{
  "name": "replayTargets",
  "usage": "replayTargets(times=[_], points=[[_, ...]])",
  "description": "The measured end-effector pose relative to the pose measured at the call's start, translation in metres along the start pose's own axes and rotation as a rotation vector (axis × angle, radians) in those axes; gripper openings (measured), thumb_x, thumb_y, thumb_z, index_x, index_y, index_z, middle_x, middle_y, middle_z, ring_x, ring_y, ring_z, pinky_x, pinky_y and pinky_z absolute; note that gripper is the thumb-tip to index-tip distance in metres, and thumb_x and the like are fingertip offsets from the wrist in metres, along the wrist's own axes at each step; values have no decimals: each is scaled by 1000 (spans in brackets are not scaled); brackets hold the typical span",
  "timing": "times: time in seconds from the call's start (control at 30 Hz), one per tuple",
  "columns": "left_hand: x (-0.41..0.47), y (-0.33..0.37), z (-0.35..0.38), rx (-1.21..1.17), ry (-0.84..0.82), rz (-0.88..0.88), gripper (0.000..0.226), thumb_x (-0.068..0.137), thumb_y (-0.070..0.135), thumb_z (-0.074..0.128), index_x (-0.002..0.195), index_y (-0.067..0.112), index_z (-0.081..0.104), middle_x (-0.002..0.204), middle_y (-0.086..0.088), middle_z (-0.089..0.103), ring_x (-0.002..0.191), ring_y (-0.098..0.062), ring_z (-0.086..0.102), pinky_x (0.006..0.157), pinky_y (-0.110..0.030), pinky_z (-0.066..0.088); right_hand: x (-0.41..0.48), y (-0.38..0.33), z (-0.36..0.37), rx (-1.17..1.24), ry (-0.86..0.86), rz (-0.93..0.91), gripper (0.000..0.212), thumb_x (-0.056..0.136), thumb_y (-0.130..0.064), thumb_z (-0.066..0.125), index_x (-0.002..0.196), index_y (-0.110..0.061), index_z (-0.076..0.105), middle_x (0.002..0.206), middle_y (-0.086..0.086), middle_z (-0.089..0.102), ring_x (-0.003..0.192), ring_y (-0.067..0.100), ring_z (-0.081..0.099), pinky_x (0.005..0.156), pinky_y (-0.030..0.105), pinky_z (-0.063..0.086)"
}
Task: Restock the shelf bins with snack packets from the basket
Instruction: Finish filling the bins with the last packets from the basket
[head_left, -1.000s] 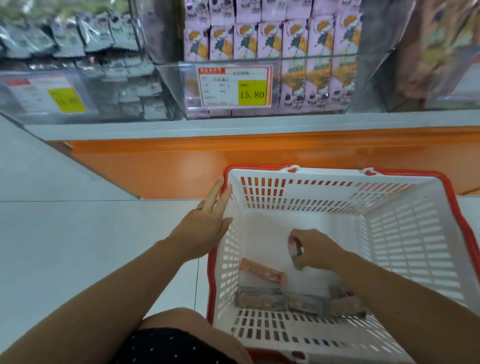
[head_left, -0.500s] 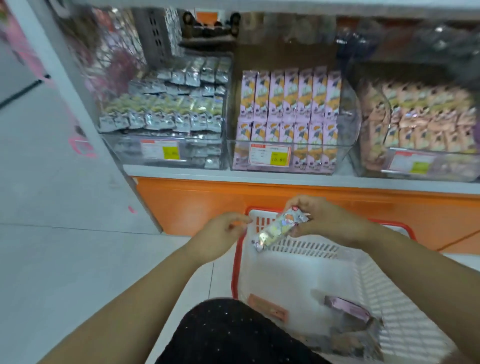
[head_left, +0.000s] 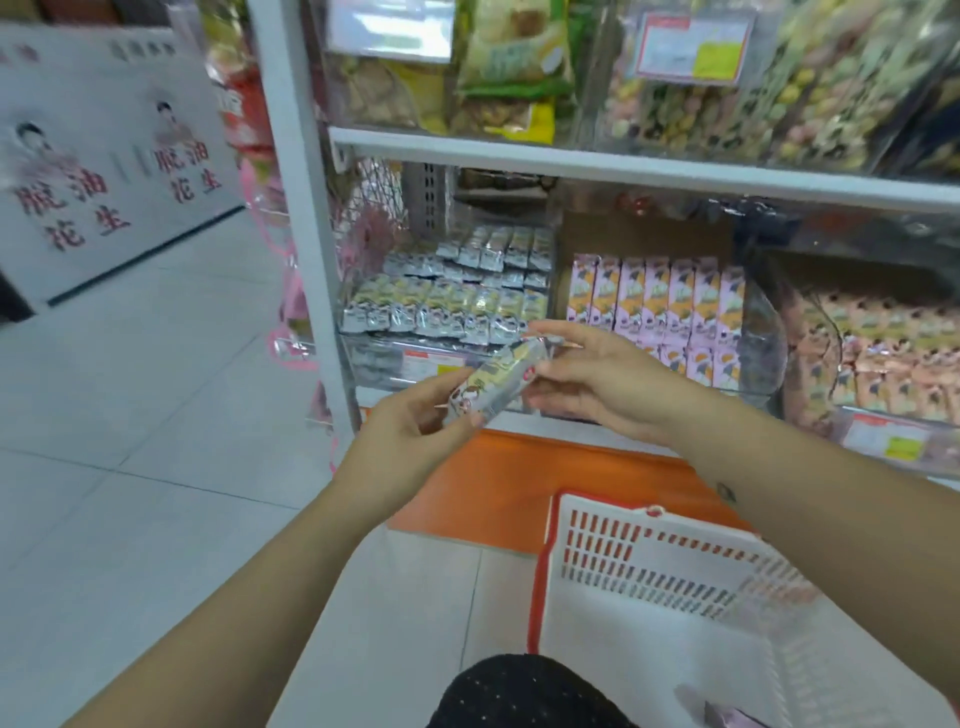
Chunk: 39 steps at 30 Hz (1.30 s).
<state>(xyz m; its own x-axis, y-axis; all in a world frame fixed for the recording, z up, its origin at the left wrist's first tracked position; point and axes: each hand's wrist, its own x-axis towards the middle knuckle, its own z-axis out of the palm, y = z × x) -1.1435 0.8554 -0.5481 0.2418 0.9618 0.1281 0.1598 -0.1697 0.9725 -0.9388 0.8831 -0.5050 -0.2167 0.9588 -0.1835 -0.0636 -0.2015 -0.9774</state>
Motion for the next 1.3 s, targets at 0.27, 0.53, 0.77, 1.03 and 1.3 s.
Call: replayTargets(times=[0.27,0.53,0.77,1.03,1.3], points=[[66,-2,-28,319,401,-12,52,92,28,61,140,15,46,121,6,62,109,-12,59,85,-16,39,75,-6,-22,-1502,125,-246,50,100,-15,43,147,-3,29,157,14,18,145,24,17,115,29,14],[173,0,-51,579,615,-13,48,95,29,57,138,10,47,113,-13,67,77,-23,64,69,-27,47,90,-5,-35,-1506,226,-411,36,99,-17,45,134,-13,53,147,3,41,139,20,34,114,39,29],[242,-10,-44,576,550,-63,38,94,23,58,128,6,56,98,-17,68,77,-28,61,68,-30,45,100,5,-40,-1410,251,-502,34,98,-14,46,130,-13,57,146,0,42,139,15,34,110,18,14],[273,-26,-34,729,369,-79,33,99,9,42,132,10,50,119,-15,60,79,-25,56,71,-32,47,104,16,-48,-1293,265,-560,33,99,-14,46,131,-13,56,145,-5,41,139,11,31,104,1,0],[233,-22,-20,753,467,99,42,95,3,40,136,10,46,135,-12,51,118,-32,51,97,-46,45,104,18,-53,-1291,216,-537,39,100,-19,45,138,-14,47,151,-2,32,144,13,21,118,27,4]])
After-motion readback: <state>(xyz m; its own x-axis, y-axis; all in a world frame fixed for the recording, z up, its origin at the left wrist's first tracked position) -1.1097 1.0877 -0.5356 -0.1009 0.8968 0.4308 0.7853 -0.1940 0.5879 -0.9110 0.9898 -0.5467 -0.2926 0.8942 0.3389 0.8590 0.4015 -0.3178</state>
